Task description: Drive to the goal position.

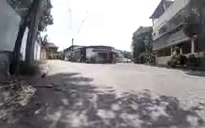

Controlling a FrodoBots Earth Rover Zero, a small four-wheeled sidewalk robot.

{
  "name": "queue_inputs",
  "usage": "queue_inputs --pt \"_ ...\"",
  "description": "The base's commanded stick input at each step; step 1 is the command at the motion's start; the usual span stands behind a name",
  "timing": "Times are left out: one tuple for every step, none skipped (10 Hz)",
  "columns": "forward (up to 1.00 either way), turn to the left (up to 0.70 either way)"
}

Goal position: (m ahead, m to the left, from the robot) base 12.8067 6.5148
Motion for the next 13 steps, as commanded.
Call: queue_inputs --pt "0.9 0.0" --pt "0.9 0.0" --pt "0.9 0.0" --pt "0.9 0.0" --pt "0.9 0.0" --pt "0.9 0.0" --pt "0.9 0.0" --pt "0.9 0.0" --pt "0.9 0.0" --pt "0.9 0.0" --pt "0.9 0.0" --pt "0.9 0.0" --pt "0.9 0.0"
